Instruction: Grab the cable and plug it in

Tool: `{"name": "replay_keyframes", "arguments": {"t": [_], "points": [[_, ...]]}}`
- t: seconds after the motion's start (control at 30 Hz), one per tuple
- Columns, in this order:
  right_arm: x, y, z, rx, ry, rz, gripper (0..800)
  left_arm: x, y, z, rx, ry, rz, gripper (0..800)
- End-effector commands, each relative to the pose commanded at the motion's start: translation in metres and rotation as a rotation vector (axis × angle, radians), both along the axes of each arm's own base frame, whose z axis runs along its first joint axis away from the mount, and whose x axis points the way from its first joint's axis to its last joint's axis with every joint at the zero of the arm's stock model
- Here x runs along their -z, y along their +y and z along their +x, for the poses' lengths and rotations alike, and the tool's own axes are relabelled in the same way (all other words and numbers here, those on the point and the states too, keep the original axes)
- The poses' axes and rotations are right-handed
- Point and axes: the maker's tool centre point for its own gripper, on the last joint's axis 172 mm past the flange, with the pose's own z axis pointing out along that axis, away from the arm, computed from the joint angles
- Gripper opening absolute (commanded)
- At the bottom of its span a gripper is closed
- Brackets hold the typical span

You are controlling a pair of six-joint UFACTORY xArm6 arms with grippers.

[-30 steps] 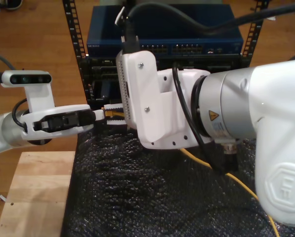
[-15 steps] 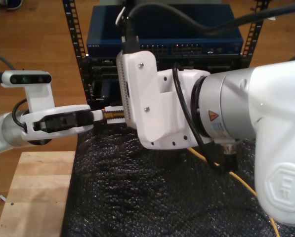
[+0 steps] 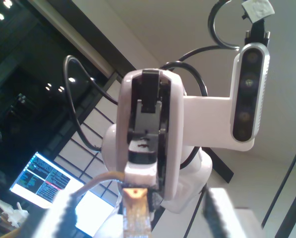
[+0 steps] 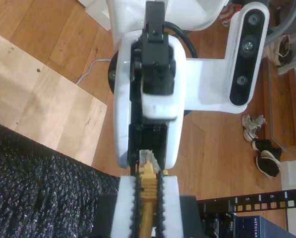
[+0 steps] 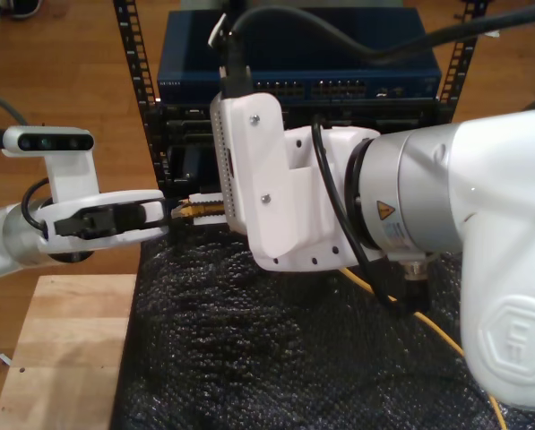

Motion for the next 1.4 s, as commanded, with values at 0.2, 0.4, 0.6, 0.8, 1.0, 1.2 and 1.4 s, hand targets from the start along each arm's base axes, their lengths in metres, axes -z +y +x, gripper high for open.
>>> {"name": "replay_keyframes", "arguments": {"t": [0.2, 0.4, 0.6, 0.8, 1.0, 1.2, 1.4], "points": [[0.000, 0.000, 0.001, 0.014, 0.030, 0.028, 1, 0.000, 0.000, 0.001, -0.004, -0.004, 0.004, 790], [-0.003, 0.000, 0.002, 0.015, 0.027, 0.031, 1, 0.000, -0.001, 0.002, -0.008, -0.009, 0.012, 794], [-0.002, 0.000, 0.004, 0.019, 0.029, 0.028, 1, 0.002, -0.001, 0.004, -0.015, -0.009, 0.025, 797], [-0.007, -0.022, 0.027, 0.087, 0.025, 0.040, 1, 0.008, -0.004, 0.011, -0.042, -0.013, 0.057, 798], [-0.007, -0.049, 0.052, 0.172, 0.040, 0.055, 1, 0.005, -0.010, 0.014, -0.089, -0.069, 0.129, 797], [-0.007, -0.061, 0.069, 0.213, 0.044, 0.053, 1, 0.006, -0.006, 0.025, -0.165, -0.112, 0.199, 798], [0.000, -0.067, 0.079, 0.235, 0.056, 0.042, 0, 0.001, 0.013, 0.043, -0.237, -0.152, 0.242, 797]]}}
